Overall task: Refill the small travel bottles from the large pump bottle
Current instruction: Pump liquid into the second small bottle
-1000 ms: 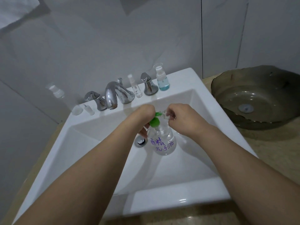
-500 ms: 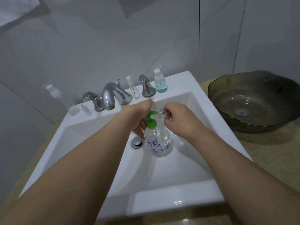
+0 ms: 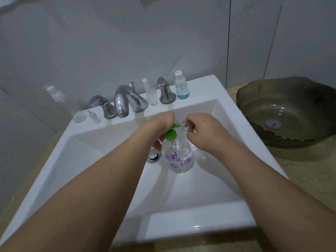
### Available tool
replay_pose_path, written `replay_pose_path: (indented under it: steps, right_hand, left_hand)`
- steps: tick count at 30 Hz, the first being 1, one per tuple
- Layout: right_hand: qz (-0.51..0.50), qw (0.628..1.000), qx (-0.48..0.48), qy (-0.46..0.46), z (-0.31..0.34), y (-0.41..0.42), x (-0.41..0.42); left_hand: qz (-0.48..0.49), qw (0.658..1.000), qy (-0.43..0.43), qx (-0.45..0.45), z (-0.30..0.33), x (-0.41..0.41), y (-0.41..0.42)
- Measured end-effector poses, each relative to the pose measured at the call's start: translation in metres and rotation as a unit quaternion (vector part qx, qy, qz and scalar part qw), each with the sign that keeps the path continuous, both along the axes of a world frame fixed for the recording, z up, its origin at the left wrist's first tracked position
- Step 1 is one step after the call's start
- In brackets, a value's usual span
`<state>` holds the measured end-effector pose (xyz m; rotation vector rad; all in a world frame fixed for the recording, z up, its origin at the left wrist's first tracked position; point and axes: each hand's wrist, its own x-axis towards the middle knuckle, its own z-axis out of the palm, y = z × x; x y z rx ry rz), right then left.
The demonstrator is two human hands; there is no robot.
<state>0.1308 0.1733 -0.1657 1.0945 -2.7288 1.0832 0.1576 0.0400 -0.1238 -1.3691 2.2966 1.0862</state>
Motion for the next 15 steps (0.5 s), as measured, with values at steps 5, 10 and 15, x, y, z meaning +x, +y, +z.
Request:
replay_pose_path:
  steps: [5, 10, 15]
  right_hand:
    - [-0.022, 0.999, -0.009, 0.041, 0.004, 0.003, 0.001]
    - [-0.020, 0.998, -0.010, 0.050, 0.006, 0.004, 0.003]
    - [-0.024, 0.999, -0.007, 0.042, 0.006, 0.003, 0.002]
  left_hand:
    - [-0.027, 0.999, -0.015, 0.044, 0.012, -0.005, -0.008]
    - [-0.034, 0.997, -0.026, 0.060, 0.019, -0.005, -0.007]
    - [-0.020, 0.999, -0.018, 0.033, 0.012, -0.007, -0.002]
